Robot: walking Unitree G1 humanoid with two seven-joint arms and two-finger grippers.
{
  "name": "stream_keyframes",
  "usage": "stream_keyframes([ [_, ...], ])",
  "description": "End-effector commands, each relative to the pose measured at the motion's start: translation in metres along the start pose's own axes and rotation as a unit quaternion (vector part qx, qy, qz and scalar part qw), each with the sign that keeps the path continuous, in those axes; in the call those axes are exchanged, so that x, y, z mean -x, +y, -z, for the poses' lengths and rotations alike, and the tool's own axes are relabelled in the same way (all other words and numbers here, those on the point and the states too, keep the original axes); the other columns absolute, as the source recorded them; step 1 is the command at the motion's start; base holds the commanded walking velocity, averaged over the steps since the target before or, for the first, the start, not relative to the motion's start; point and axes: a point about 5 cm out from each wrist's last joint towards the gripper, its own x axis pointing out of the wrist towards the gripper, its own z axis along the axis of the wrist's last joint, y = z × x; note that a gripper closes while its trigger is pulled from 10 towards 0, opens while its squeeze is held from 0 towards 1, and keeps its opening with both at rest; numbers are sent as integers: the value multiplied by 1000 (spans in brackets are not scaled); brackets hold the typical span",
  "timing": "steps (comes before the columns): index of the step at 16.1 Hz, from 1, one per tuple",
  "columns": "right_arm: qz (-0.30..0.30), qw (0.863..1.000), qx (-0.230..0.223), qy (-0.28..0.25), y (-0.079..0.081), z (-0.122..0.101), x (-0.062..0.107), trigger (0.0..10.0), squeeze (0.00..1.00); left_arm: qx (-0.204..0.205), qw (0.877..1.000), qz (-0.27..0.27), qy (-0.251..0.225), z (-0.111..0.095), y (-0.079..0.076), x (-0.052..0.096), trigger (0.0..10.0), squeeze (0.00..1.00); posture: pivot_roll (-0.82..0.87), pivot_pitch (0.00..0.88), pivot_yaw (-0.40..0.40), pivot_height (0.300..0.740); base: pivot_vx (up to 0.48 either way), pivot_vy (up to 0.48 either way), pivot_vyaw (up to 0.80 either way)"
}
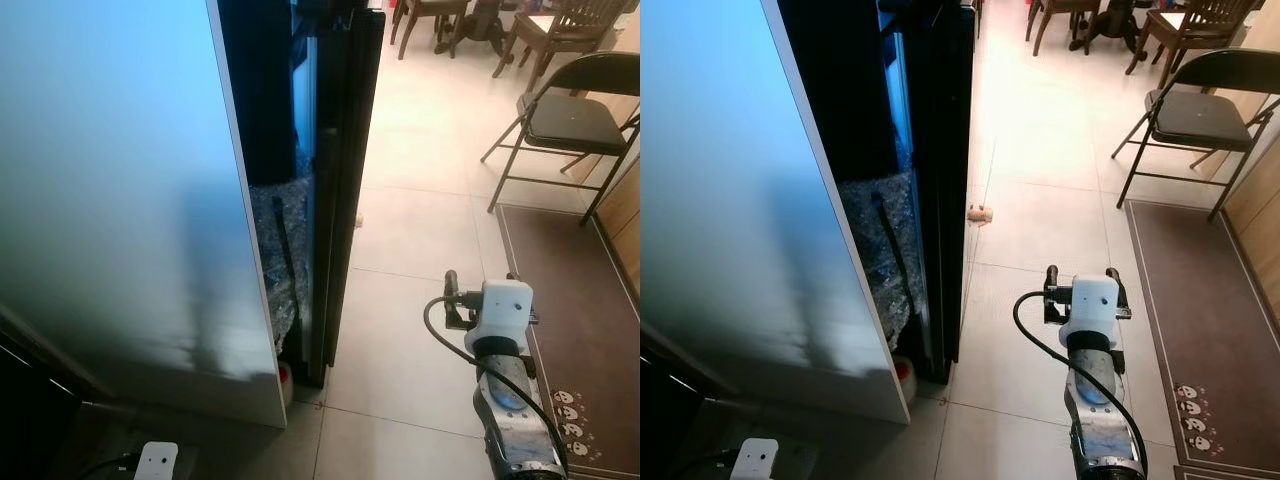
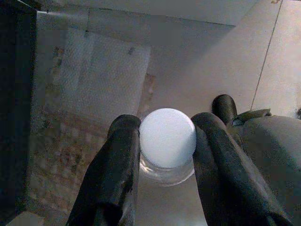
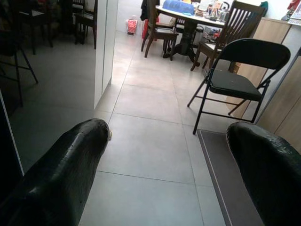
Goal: Restocking fridge
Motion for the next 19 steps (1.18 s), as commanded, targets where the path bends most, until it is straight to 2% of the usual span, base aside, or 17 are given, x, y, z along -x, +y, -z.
stream_keyframes([
  [1,0,1000,6,-10,-1,-6,-3,10000,0,0,1000,2,13,5,-1,1,10000,0,-33,63,13,740,311,0,0],
  [4,-3,1000,9,-7,-2,-6,-4,10000,0,-5,1000,7,18,7,-4,1,10000,0,-42,59,15,740,293,0,0],
  [5,-5,1000,8,-6,-1,-7,-5,10000,0,-9,1000,11,12,0,-10,-1,10000,0,-40,57,14,740,292,0,0],
  [7,-6,1000,7,-7,0,-8,-6,10000,0,-12,1000,11,8,-3,-12,-2,10000,0,-40,53,13,740,0,0,0],
  [13,-9,1000,7,-5,1,-7,-1,10000,0,-21,1000,12,12,2,-5,0,10000,0,-45,52,9,740,0,0,0],
  [15,-36,999,0,-9,12,-15,4,10000,0,-19,1000,10,11,2,-4,0,10000,0,-53,60,12,740,0,0,0],
  [17,-82,996,-4,-19,33,-23,6,10000,0,-19,1000,11,11,2,-3,0,10000,0,-51,65,9,740,0,0,0],
  [19,-146,989,-8,-4,59,-26,9,10000,0,-15,1000,8,8,2,-3,0,10000,0,-43,66,5,740,0,0,0],
])
